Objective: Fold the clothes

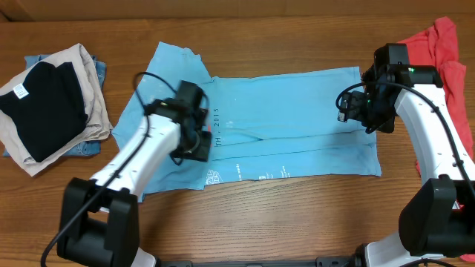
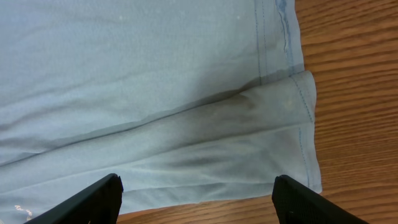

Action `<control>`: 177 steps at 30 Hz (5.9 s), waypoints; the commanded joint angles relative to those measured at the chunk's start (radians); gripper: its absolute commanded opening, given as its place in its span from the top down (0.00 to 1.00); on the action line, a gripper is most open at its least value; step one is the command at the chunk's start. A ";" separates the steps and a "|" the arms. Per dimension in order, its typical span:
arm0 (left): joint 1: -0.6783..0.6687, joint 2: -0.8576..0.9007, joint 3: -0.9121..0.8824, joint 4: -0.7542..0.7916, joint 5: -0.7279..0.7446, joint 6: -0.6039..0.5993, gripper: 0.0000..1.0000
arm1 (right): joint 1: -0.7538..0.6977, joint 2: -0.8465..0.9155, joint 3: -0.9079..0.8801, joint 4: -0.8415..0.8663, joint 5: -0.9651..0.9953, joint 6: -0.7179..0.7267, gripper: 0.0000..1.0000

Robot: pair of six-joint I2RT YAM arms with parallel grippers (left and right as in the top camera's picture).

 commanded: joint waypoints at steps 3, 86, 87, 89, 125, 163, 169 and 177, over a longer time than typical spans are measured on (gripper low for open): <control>-0.076 0.027 -0.036 0.013 -0.111 0.003 0.55 | -0.002 -0.002 -0.005 0.003 -0.005 -0.007 0.19; -0.044 0.128 0.047 0.126 -0.252 -0.024 0.60 | 0.000 -0.001 -0.061 -0.055 -0.151 -0.006 0.18; -0.044 0.128 0.047 0.127 -0.250 -0.029 0.59 | 0.000 -0.001 -0.067 -0.050 -0.151 -0.006 0.18; -0.045 0.128 0.047 0.125 -0.235 -0.030 0.60 | 0.000 -0.001 -0.072 -0.038 -0.150 -0.007 0.18; 0.377 0.465 0.681 0.396 0.153 0.098 0.16 | -0.033 0.097 0.136 0.352 0.018 -0.086 0.00; 0.464 0.684 0.719 0.267 0.191 0.093 0.96 | -0.035 0.098 0.132 0.261 0.019 -0.085 0.00; 0.465 0.605 0.790 0.141 0.184 0.069 0.96 | -0.035 0.130 0.132 0.332 0.018 -0.086 0.00; 0.464 0.528 0.797 0.087 0.135 0.040 0.96 | -0.036 0.272 0.132 0.519 0.020 -0.109 0.00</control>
